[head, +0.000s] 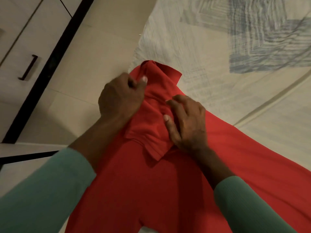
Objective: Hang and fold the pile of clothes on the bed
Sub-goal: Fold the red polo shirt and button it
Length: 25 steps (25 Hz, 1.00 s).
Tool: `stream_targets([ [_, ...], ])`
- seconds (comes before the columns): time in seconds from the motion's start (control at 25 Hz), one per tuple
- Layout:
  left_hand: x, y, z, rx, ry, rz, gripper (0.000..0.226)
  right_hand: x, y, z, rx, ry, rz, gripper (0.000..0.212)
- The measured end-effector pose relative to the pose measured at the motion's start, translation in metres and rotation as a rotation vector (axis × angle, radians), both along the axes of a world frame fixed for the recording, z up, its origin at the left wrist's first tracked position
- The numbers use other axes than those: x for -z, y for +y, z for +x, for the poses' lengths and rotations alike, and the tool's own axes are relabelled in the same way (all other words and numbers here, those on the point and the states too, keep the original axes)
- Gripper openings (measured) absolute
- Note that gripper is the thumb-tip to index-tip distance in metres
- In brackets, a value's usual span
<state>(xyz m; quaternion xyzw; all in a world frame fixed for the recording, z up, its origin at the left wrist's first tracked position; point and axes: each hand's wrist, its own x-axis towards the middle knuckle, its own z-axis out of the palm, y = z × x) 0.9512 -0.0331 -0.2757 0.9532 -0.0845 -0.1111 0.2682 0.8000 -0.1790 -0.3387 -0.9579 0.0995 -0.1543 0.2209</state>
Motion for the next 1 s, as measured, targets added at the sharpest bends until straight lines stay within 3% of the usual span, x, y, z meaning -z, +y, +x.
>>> stream_targets([
  [0.12, 0.007, 0.044, -0.044, 0.106, 0.112, 0.176, 0.041, 0.012, 0.010, -0.010, -0.110, 0.189, -0.054, 0.069],
  [0.2, 0.005, 0.059, -0.058, 0.078, 0.168, 0.066, 0.032, 0.012, 0.009, -0.011, -0.130, 0.207, -0.041, 0.075],
  [0.4, -0.005, 0.078, -0.076, -0.234, 0.375, -0.172, 0.024, 0.000, 0.007, -0.016, -0.313, 0.170, -0.065, 0.093],
  [0.48, -0.002, 0.085, -0.082, -0.184, 0.481, -0.145, 0.036, -0.004, 0.017, -0.024, -0.426, 0.215, -0.175, 0.101],
  [0.56, -0.002, 0.088, -0.082, -0.146, 0.510, -0.145, 0.044, -0.003, 0.028, -0.032, -0.452, 0.248, -0.231, 0.099],
  [0.72, -0.013, 0.091, -0.075, -0.436, 0.729, -0.705, 0.036, 0.004, 0.039, -0.047, -0.361, 0.172, -0.190, 0.084],
  [0.88, -0.014, 0.094, -0.079, -0.350, 0.833, -0.783, 0.038, 0.000, 0.047, -0.055, -0.254, 0.061, -0.160, 0.059],
  [1.0, -0.024, 0.093, -0.074, -0.285, 0.910, -0.824, 0.042, 0.000, 0.044, -0.056, -0.264, 0.034, -0.067, 0.056],
])
